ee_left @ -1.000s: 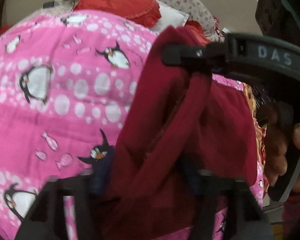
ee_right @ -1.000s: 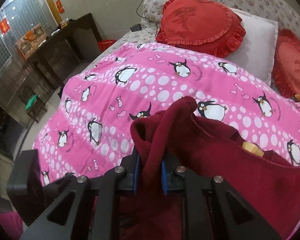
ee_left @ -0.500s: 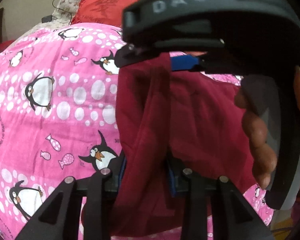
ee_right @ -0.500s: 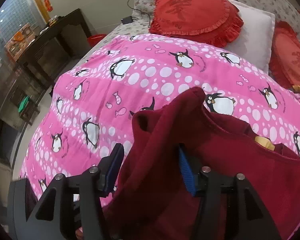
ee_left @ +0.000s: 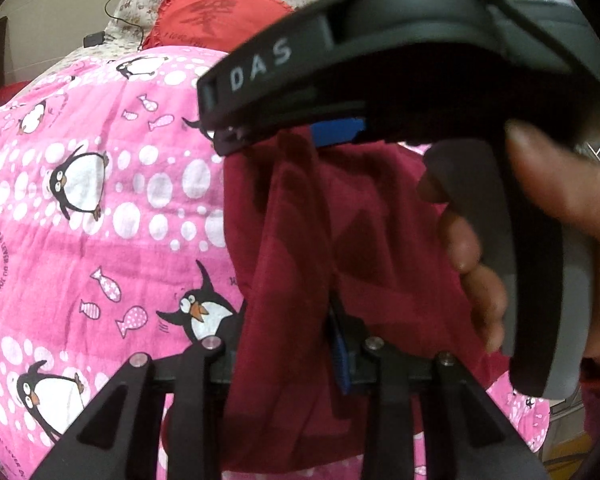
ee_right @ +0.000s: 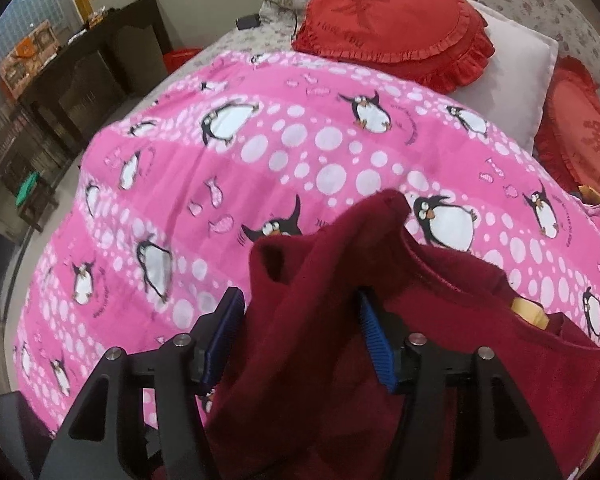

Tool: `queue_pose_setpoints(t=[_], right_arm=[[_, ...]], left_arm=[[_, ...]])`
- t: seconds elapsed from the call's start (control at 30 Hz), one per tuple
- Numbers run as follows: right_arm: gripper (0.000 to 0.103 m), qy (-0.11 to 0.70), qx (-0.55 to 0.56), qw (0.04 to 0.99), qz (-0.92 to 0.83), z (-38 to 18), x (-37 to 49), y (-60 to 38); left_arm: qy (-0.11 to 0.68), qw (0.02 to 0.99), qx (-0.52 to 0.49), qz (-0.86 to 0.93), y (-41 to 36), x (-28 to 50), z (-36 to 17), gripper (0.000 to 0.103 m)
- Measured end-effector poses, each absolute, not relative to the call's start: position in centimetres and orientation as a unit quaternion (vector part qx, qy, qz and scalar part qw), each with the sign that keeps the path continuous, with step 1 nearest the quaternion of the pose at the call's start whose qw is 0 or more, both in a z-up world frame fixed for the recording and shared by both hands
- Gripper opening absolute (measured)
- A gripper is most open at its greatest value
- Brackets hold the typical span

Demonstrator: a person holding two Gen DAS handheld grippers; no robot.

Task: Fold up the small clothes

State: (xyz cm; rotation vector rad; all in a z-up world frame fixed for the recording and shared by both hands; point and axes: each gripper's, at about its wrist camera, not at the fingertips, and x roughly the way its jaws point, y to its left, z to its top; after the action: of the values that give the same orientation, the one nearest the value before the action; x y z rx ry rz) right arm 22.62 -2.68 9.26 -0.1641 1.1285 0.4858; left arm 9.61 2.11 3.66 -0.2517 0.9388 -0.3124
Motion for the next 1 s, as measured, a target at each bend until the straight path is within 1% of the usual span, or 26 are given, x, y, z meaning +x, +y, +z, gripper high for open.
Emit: queue_pose_setpoints(t=[0.1,0.13,0.17,0.2,0.23,0.27,0.4,0.67,0.8,1.0], right_arm=[[0.036,0.523,-0.070,0.818,0.231,8.9,22.5,-3.0],[0.033,0.520,-0.067,0.820,0.231,8.9,22.4,-3.2],[0.021,0.517,-0.066,0.822,0.230,9.0,22.2,-3.5],[0.011,0.514,-0.062,0.822,0.237,9.2,21.9,-4.0],[0.007,0.511,-0.055,0.821,0.249,9.6,21.7,-4.5],[0.001,0.504,-0.048,0.822,0.261,10.2,21.3,-5.3],[0.000,0.483,-0.003,0.825,0.293,12.8,20.2,-9.2],[0.000,0.440,0.061,0.842,0.305,17.6,17.7,-19.4],[0.000,0.421,0.084,0.860,0.275,18.5,16.6,-25.6],[0.000,0.419,0.092,0.874,0.228,17.7,15.6,-33.8]], left_arm=[[0.450,0.873,-0.117,-0.148,1.9,9.6,3.8,0.033],[0.450,0.873,-0.116,-0.149,1.9,9.5,3.9,0.031],[0.450,0.873,-0.115,-0.150,1.8,9.4,4.2,0.031],[0.449,0.872,-0.116,-0.154,1.6,9.2,4.6,0.030],[0.447,0.872,-0.119,-0.160,1.5,9.0,5.0,0.030],[0.445,0.871,-0.125,-0.169,1.4,8.8,5.6,0.030],[0.435,0.864,-0.143,-0.210,0.2,7.9,8.3,0.030],[0.411,0.863,-0.078,-0.282,-8.3,6.2,13.2,0.030],[0.407,0.855,-0.056,-0.318,-13.5,6.0,13.9,0.030],[0.421,0.839,-0.032,-0.345,-20.9,5.6,12.5,0.030]])
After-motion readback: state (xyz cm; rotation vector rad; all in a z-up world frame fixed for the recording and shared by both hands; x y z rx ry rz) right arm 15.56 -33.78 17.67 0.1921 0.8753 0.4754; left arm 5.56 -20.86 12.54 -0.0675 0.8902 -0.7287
